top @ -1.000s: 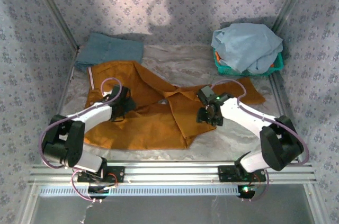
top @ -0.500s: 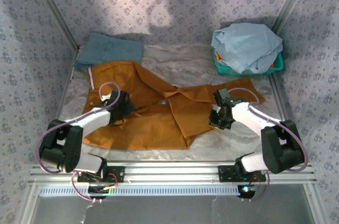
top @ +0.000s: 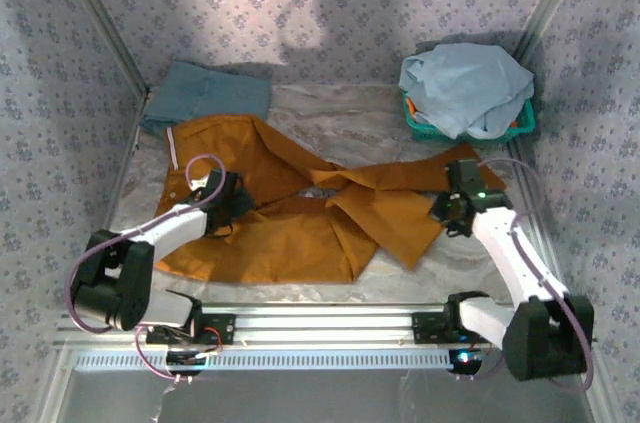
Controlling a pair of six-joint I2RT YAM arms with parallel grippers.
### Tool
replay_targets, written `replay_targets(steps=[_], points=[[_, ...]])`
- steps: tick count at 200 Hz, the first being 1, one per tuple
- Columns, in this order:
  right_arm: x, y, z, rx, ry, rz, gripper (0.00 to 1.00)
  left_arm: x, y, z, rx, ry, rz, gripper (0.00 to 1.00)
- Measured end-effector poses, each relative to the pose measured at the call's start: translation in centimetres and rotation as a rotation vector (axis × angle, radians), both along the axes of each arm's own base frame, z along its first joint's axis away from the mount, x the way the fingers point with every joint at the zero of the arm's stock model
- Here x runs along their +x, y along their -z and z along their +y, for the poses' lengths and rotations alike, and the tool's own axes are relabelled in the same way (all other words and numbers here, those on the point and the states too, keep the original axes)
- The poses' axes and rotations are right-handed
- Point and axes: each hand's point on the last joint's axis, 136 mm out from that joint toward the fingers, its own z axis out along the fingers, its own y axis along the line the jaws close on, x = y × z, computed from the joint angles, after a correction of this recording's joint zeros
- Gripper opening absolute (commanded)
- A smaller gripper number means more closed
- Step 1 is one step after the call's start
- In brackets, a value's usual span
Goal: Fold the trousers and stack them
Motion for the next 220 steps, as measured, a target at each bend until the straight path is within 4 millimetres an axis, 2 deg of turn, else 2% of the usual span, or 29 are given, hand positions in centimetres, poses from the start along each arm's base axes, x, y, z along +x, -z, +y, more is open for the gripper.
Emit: replay_targets(steps=[20,41,49,58,65,83,105,125,133,141,153,164,170,182,191,205,220], points=[[-0.7,-2.5,-5.5,-0.035,0.232,-0.101,0.0,-0.2,-0.1,0.1,0.005,0.005,0.005,0.88],[-1.8,-3.9,-10.0,-0.069,0.428,-0.146,0.0,-0.4,-0.2,0.2,0.014,0.014,0.007,0.88],[-2.1,-4.0,-11.3,-0.076,0.48,-0.146,0.15,-0.4,-0.3,0.3,0.019,0.016,0.008,0.88],[-2.2,-4.0,-12.9,-0.076,0.54,-0.129,0.44,-0.5,-0.4,0.4,0.022,0.018,0.009,0.88],[-2.2,-3.8,-13.9,-0.074,0.578,-0.114,0.54,-0.5,-0.5,0.6,0.024,0.017,0.006,0.88],[-1.2,-3.1,-16.2,-0.068,0.629,-0.061,0.59,-0.4,-0.9,0.9,0.026,0.015,-0.004,0.88],[0.4,-3.2,-16.9,-0.066,0.615,-0.043,0.61,-0.5,-1.4,1.2,0.029,0.016,-0.013,0.88],[2.2,-4.9,-14.8,-0.085,0.513,-0.089,0.6,-0.5,-2.3,1.2,0.025,0.022,-0.036,0.88],[3.2,-5.8,-13.0,-0.087,0.444,-0.121,0.57,-0.5,-2.5,1.1,0.021,0.026,-0.043,0.87],[4.3,-6.7,-10.1,-0.079,0.342,-0.157,0.52,-0.6,-2.8,1.0,0.019,0.032,-0.049,0.86],[5.5,-7.6,-5.5,-0.054,0.199,-0.203,0.35,-0.8,-3.1,0.6,0.015,0.05,-0.055,0.86],[6.0,-7.4,-0.6,0.002,0.062,-0.23,0.09,-1.0,-3.2,-0.4,0.009,0.08,-0.059,0.86],[5.8,-6.6,2.0,0.037,-0.006,-0.224,0.0,-1.2,-3.2,-1.1,0.006,0.099,-0.059,0.86],[4.6,-3.8,6.0,0.094,-0.092,-0.169,0.0,-1.7,-3.2,-2.8,-0.003,0.146,-0.057,0.86],[3.2,-1.2,8.1,0.111,-0.138,-0.099,0.0,-2.1,-3.1,-4.0,-0.009,0.176,-0.054,0.86],[1.1,2.7,9.7,0.121,-0.163,0.02,0.0,-2.7,-2.7,-6.0,-0.021,0.216,-0.044,0.87],[-0.7,5.7,9.7,0.123,-0.136,0.114,0.0,-3.0,-1.8,-7.1,-0.02,0.222,-0.026,0.87]])
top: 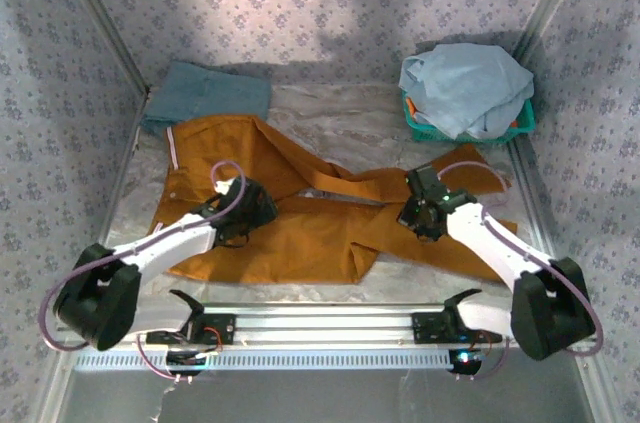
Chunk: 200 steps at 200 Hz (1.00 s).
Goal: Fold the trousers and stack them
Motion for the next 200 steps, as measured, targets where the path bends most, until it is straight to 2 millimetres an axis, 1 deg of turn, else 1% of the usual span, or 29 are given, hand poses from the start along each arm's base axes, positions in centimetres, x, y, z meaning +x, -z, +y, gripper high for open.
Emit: replay_targets(steps=[14,33,57,82,105,129,139,154,176,200], points=[[-1.2,1.8,-0.8,-0.009,0.045,0.059,0.0,0.0,1.1,0.0,0.005,-0.031,0.016,0.87],[-2.2,3.1,-2.2,-0.013,0.108,0.099,0.0,-0.2,2.8,0.9,0.02,-0.09,0.028,0.87],[-2.6,4.1,-3.7,0.027,0.202,0.127,0.0,0.5,2.7,1.4,-0.009,-0.166,-0.011,0.87],[-2.1,4.1,-4.9,0.136,0.286,0.118,0.0,0.9,2.5,2.3,-0.057,-0.244,-0.053,0.86],[-2.2,4.0,-7.0,0.203,0.369,0.107,0.0,1.0,2.3,3.9,-0.09,-0.31,-0.078,0.86],[-2.8,4.0,-9.5,0.248,0.451,0.115,0.0,1.0,2.3,5.8,-0.111,-0.367,-0.088,0.86],[-3.1,4.0,-10.6,0.264,0.489,0.117,0.0,1.0,2.2,6.4,-0.12,-0.383,-0.091,0.86],[-3.7,4.0,-11.7,0.286,0.529,0.124,0.0,0.9,2.2,7.1,-0.135,-0.4,-0.094,0.86],[-4.4,3.9,-12.2,0.303,0.548,0.13,0.0,0.3,1.9,8.1,-0.143,-0.418,-0.098,0.86],[-4.4,2.8,-11.4,0.311,0.506,0.101,0.0,-1.1,1.9,9.3,-0.122,-0.431,-0.076,0.86]])
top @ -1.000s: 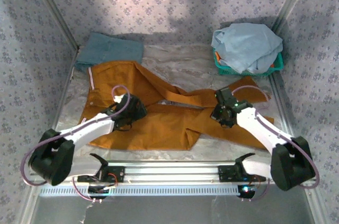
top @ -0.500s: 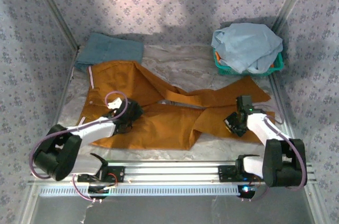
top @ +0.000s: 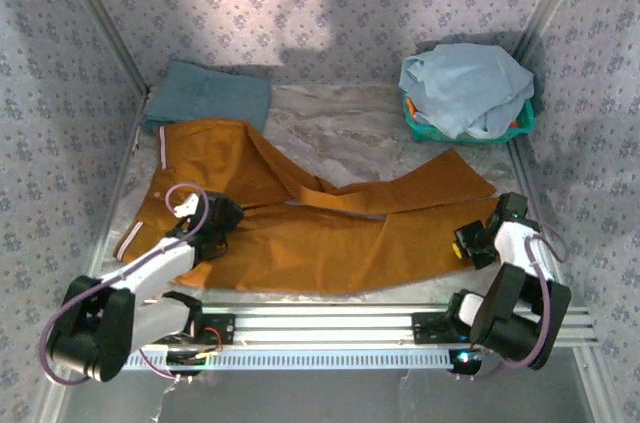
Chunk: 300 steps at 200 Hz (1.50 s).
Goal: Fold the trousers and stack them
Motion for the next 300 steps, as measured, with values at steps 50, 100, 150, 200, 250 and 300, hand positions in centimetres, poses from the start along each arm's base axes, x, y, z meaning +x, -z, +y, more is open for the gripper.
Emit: replay_targets(steps=[50,100,150,200,250,300], points=[[2.8,-4.3,6.2,-0.067,-0.268,-0.165,0.0,-1.6,-1.3,0.8,0.071,0.07,0.045,0.86],[6.5,-2.6,7.6,-0.106,-0.3,-0.125,0.0,2.0,-2.5,0.0,0.113,0.109,0.049,0.86],[5.3,0.0,2.5,-0.118,-0.114,-0.053,0.0,3.1,0.7,1.5,0.124,0.034,0.121,0.85],[1.5,1.2,-0.8,-0.025,0.046,-0.019,0.0,1.2,0.3,3.2,0.092,-0.061,0.054,0.83],[-2.5,0.5,-1.2,0.014,0.129,0.0,0.0,-2.9,-0.4,4.9,0.069,-0.126,0.02,0.81],[-2.3,-1.2,0.1,0.043,0.102,-0.044,0.0,-4.2,-1.9,5.3,0.057,-0.128,-0.021,0.8]])
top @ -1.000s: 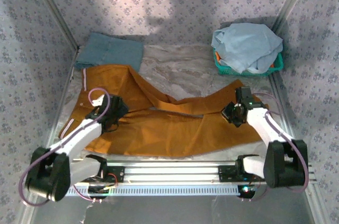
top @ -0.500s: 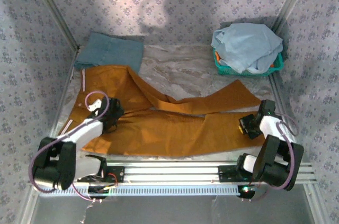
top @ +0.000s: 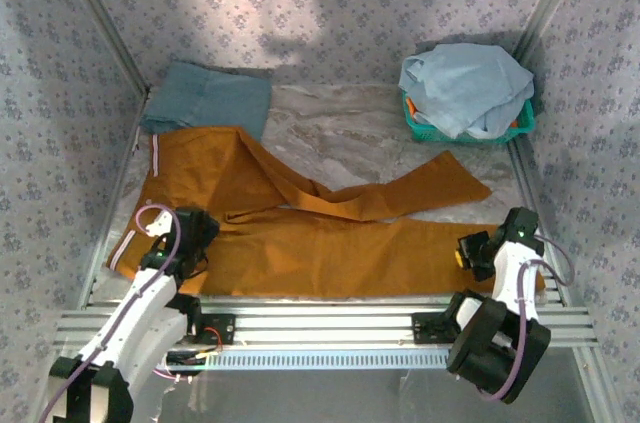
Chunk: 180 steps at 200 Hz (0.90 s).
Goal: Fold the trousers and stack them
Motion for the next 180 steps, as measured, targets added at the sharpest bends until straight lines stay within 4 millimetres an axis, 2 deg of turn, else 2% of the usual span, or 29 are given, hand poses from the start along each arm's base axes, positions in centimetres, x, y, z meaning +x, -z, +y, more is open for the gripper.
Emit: replay_targets(steps=[19,33,57,74,91,109,123,160,180], points=[[1.8,-1.2,1.7,-0.012,-0.102,-0.042,0.0,0.2,-0.2,0.0,0.018,0.023,0.017,0.81],[3.9,-2.2,4.0,-0.031,-0.23,-0.071,0.0,1.1,-1.0,-0.4,0.033,0.048,0.029,0.81],[7.3,-2.3,8.0,-0.056,-0.388,-0.087,0.0,4.9,-2.8,-1.5,0.038,0.087,0.029,0.82],[8.1,-0.8,8.9,-0.062,-0.396,-0.055,0.0,7.5,-2.4,-2.2,0.04,0.103,0.046,0.83],[8.1,0.4,8.8,-0.081,-0.381,-0.027,0.0,8.8,-0.7,-2.6,0.043,0.104,0.08,0.83],[7.4,1.3,8.1,-0.103,-0.36,-0.008,0.0,8.9,1.6,-2.2,0.05,0.09,0.137,0.83],[6.5,2.2,7.2,-0.107,-0.331,0.02,0.0,9.0,2.6,-1.8,0.046,0.066,0.143,0.83],[5.4,2.4,4.8,-0.05,-0.224,0.004,0.0,9.4,2.5,-0.3,0.011,-0.014,0.082,0.82],[4.3,2.4,3.4,-0.027,-0.171,0.01,0.0,8.5,2.2,0.7,-0.015,-0.057,0.055,0.82]])
